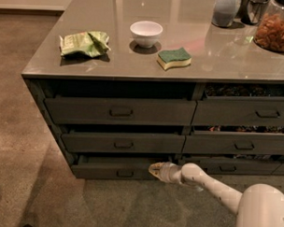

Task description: Close bottom drawer

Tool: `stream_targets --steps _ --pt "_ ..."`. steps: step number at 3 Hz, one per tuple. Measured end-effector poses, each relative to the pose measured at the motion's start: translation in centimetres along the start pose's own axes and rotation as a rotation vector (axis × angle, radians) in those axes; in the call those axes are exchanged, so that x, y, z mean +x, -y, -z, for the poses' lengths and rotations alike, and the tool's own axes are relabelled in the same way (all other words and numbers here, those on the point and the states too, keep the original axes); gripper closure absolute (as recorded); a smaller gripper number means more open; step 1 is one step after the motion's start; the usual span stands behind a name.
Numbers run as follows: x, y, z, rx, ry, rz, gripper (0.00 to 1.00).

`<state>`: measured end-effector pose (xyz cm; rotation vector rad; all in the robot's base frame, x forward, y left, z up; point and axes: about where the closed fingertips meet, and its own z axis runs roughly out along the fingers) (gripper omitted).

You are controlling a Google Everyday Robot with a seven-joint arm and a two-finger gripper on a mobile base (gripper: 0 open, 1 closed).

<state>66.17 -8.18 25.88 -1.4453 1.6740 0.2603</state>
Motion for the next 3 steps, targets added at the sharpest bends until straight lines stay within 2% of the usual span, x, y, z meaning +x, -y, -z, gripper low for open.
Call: stream_targets --steps 1,2,3 --pt "0.2 -1.0 1.1 -0.016 -0.002 -0.011 0.95" --pt "1.8 -2.5 0.5 -0.06 -0.031 -0.05 1.0" --pt "3.5 -3.5 -1.2 -0.1 -0.061 -0.087 1.0"
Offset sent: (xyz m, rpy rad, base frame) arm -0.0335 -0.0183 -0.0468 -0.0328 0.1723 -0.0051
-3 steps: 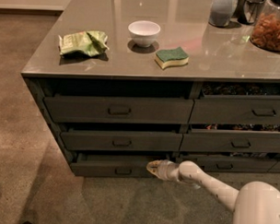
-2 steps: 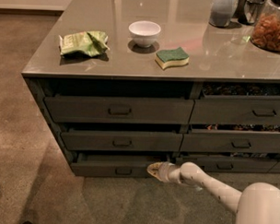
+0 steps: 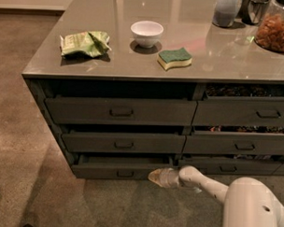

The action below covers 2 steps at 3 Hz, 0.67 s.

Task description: Close bottom drawer

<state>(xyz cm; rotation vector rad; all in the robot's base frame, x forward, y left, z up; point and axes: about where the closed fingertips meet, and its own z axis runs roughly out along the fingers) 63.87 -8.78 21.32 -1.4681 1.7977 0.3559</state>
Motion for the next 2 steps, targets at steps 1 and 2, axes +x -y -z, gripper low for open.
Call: stream_targets --steps 1,2 --pt "1.1 0.1 -2.2 -0.021 -0.015 -0.026 1.0" --pt "1.5 1.1 -4.1 -0.017 -0.017 -0.037 1.0"
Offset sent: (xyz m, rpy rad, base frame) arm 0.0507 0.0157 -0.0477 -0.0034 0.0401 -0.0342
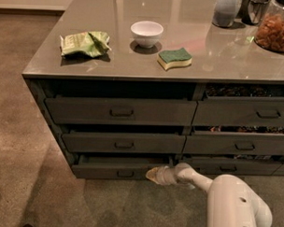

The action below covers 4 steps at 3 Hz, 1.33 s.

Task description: Close bottom drawer

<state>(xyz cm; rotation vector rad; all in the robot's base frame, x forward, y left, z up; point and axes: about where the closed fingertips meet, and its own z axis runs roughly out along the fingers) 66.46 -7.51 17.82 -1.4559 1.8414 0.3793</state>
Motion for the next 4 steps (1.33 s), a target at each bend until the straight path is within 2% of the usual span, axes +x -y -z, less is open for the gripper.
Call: stream_targets --steps 1,2,3,4 --pt "-0.3 1.7 -1.6 0.014 0.006 -0.001 1.0" --pt "-0.4 2.1 -1.8 0.019 0.007 0.001 1.0" --pt "-1.4 4.6 -2.4 0.05 0.013 0.015 1.0" --pt "-0.3 4.8 -1.4 0.048 -0.003 0.0 1.0"
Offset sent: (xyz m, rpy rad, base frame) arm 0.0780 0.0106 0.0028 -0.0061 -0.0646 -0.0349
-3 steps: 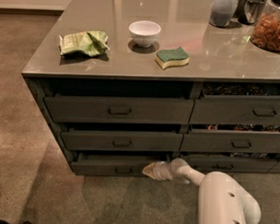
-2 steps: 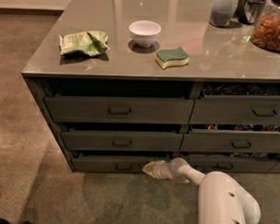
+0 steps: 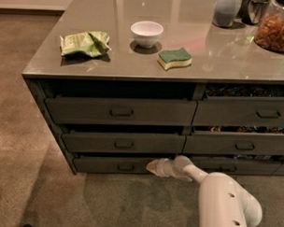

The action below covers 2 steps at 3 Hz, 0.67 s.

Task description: Close bottom drawer

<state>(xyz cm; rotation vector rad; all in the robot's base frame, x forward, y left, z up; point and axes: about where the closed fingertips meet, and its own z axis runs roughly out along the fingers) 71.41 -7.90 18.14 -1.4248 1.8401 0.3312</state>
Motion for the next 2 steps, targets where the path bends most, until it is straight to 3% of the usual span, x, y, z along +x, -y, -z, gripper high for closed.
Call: stream_targets --steps 2 --pt "1.9 -2.1 2.8 -0.035 -0.022 -0.037 1.0"
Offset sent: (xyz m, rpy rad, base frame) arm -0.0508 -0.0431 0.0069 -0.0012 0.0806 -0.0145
